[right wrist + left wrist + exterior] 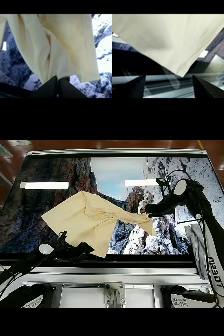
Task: Fold the shirts.
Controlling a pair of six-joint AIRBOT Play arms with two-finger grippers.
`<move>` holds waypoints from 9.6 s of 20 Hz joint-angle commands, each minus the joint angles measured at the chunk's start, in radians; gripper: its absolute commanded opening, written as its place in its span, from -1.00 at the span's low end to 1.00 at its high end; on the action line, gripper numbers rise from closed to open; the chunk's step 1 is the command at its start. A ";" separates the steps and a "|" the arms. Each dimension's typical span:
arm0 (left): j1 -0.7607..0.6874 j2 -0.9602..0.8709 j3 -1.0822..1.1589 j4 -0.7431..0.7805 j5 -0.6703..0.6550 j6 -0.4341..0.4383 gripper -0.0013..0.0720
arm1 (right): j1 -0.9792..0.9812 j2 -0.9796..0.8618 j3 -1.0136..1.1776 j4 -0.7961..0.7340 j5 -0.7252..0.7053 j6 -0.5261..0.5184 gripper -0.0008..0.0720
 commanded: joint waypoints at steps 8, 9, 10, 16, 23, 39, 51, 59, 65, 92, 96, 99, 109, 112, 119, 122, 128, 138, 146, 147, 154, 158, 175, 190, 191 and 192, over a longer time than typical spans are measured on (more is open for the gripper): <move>-0.064 -0.271 0.214 -0.046 0.114 0.053 0.17 | 0.001 0.000 0.000 0.050 0.067 0.020 -0.78; -0.067 -0.295 0.237 -0.046 0.105 0.055 0.03 | 0.001 0.000 0.000 0.071 0.067 0.020 -0.78; -0.067 -0.311 0.254 -0.046 0.090 0.055 0.01 | 0.001 0.000 0.000 0.092 0.068 0.020 -0.78; -0.064 -0.245 0.323 0.033 -0.036 0.193 -0.86 | 0.001 0.012 0.002 0.207 0.052 0.000 -0.80; 0.022 0.253 0.867 0.853 -0.381 -0.057 -0.85 | 0.001 0.272 0.290 0.186 -0.199 -0.115 -0.80; 0.175 0.606 1.326 1.143 -0.661 -0.131 -0.85 | 0.001 0.893 0.425 -0.209 -0.384 0.098 -0.80; 0.175 0.362 0.705 1.141 -0.486 -0.210 -0.85 | 0.001 0.442 0.121 -0.423 -0.112 0.275 -0.80; 0.225 -0.155 0.786 1.043 -0.372 -0.295 -0.85 | 0.001 -0.019 0.117 -0.156 -0.491 0.445 -0.78; 0.229 -0.316 0.792 0.924 -0.367 -0.271 -0.84 | 0.000 -0.109 0.119 -0.085 -0.489 0.438 -0.62; 0.982 -0.170 0.176 0.465 -0.552 0.377 0.65 | -0.536 0.072 -0.130 0.269 0.261 -0.163 0.78; 0.892 -0.240 0.176 0.435 -0.510 0.380 0.65 | -0.536 0.072 -0.130 0.269 0.262 -0.162 0.78; 0.830 -0.274 0.176 0.404 -0.475 0.369 0.59 | -0.536 0.072 -0.130 0.269 0.262 -0.162 0.78; 0.784 -0.237 0.237 0.399 -0.526 0.385 -0.85 | -0.537 0.051 -0.212 0.192 0.217 -0.153 0.78; 0.784 -0.167 0.252 0.398 -0.528 0.391 -0.85 | -0.536 -0.016 -0.309 0.228 0.196 -0.146 0.78; 0.784 -0.074 0.252 0.397 -0.533 0.390 -0.85 | -0.475 -0.109 -0.390 0.287 0.005 -0.106 0.77; 0.784 -0.063 0.252 0.398 -0.533 0.390 -0.85 | -0.390 -0.130 -0.390 0.218 -0.059 -0.053 0.56; 0.784 -0.062 0.301 0.402 -0.550 0.391 -0.85 | -0.299 -0.147 -0.389 0.266 -0.055 -0.093 -0.80; 0.780 0.152 1.302 0.282 -0.409 0.409 -0.85 | -0.297 0.551 0.143 0.372 -0.457 -0.358 -0.80; 0.780 0.333 1.639 0.255 -0.369 0.314 -0.85 | -0.297 0.906 0.322 0.174 -0.608 -0.247 -0.80; 0.780 0.348 1.639 0.270 -0.418 0.313 -0.85 | -0.297 0.925 0.322 0.120 -0.534 -0.219 -0.80; 0.780 0.360 1.635 0.486 -0.729 0.288 -0.85 | -0.297 0.936 0.322 -0.132 -0.271 -0.141 -0.80; 0.780 0.336 1.601 0.490 -0.812 0.275 -0.85 | -0.297 0.869 0.322 -0.132 -0.111 -0.101 -0.80; 0.645 -0.244 0.720 0.262 -0.158 0.354 -0.85 | -0.141 -0.024 -0.040 0.227 -0.597 -0.139 -0.80; 0.594 -0.436 0.743 0.266 -0.162 0.384 -0.85 | -0.057 -0.129 -0.040 -0.014 -0.537 -0.087 -0.80; 0.623 -0.436 0.754 0.266 -0.266 0.383 -0.85 | -0.057 -0.107 -0.040 -0.078 -0.434 -0.086 -0.80; 0.651 -0.438 0.757 0.269 -0.372 0.384 -0.85 | -0.057 -0.092 -0.040 -0.130 -0.343 -0.083 -0.80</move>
